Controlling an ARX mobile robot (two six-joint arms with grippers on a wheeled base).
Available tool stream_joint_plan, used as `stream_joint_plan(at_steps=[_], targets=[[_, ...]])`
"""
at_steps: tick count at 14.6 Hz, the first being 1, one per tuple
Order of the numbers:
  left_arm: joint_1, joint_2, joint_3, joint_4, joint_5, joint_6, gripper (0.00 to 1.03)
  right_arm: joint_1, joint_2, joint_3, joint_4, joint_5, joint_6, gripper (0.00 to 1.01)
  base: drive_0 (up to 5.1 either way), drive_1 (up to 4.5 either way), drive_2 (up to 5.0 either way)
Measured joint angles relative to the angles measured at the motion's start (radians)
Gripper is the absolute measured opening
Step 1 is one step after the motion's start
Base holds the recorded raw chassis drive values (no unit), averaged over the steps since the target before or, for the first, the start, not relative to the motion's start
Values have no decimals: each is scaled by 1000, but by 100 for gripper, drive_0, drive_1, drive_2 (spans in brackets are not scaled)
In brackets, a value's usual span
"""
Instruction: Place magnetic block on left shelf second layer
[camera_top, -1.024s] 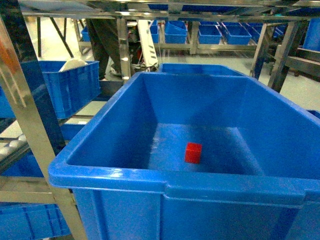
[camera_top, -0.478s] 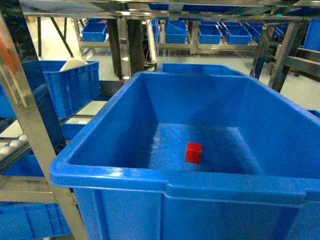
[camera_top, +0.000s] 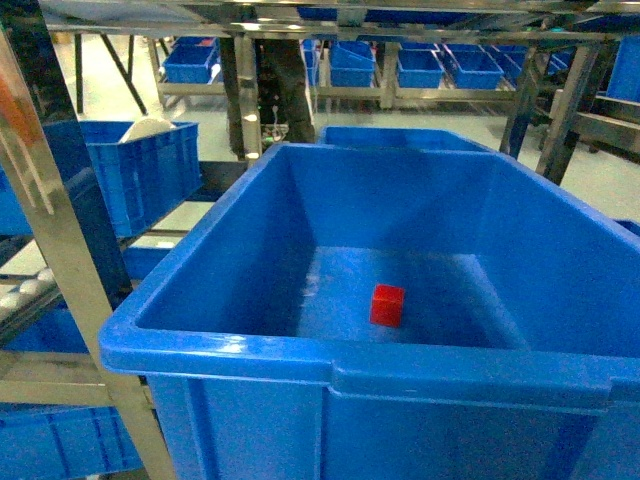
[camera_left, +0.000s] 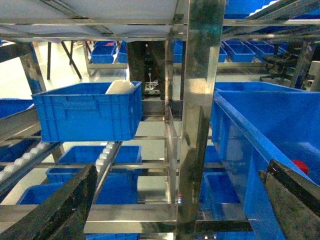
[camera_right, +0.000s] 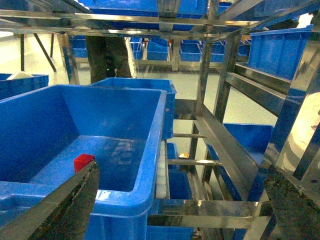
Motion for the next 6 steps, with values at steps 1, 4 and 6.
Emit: stream_joint_plan(at_steps=[1, 4, 6], targets=[[0, 0, 0, 0, 0, 0, 98, 0, 0, 0, 0, 0, 0, 98, 0, 0, 0], [0, 0, 0, 0, 0, 0, 98, 0, 0, 0, 0, 0, 0, 98, 0, 0, 0], [0, 0, 0, 0, 0, 0, 98, 0, 0, 0, 0, 0, 0, 98, 0, 0, 0]])
